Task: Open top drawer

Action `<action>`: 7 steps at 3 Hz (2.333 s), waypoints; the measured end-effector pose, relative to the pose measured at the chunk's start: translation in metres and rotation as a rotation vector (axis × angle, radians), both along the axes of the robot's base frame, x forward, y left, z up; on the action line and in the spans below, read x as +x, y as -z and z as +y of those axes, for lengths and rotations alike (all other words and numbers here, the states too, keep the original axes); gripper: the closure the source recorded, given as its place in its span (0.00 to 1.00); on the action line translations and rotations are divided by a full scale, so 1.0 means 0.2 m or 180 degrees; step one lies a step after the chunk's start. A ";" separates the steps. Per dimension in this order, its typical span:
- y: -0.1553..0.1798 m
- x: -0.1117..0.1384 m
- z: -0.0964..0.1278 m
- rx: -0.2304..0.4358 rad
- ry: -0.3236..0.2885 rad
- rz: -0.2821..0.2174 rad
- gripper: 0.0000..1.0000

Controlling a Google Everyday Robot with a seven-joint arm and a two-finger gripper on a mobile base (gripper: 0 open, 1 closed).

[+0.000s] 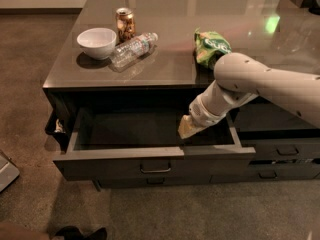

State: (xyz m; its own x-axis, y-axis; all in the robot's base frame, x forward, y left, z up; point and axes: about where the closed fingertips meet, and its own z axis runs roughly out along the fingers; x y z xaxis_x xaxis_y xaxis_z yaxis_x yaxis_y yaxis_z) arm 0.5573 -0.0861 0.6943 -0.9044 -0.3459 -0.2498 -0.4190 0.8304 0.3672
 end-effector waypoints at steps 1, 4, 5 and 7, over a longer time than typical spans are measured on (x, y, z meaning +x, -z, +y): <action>0.02 0.04 0.02 -0.0031 0.0121 -0.0202 1.00; 0.18 0.11 0.11 0.0054 -0.0283 -0.0550 1.00; 0.18 0.12 0.11 -0.0049 -0.0548 -0.0709 1.00; 0.14 0.10 0.11 -0.0303 -0.1212 -0.0839 0.81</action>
Offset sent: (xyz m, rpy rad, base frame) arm 0.0249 0.0157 -0.0284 0.0128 -0.1903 -0.0282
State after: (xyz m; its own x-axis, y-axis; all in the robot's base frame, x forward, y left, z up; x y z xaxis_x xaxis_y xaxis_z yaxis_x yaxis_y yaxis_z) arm 0.5764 -0.0643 0.6671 -0.6187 -0.6731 -0.4051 -0.7690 0.6244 0.1370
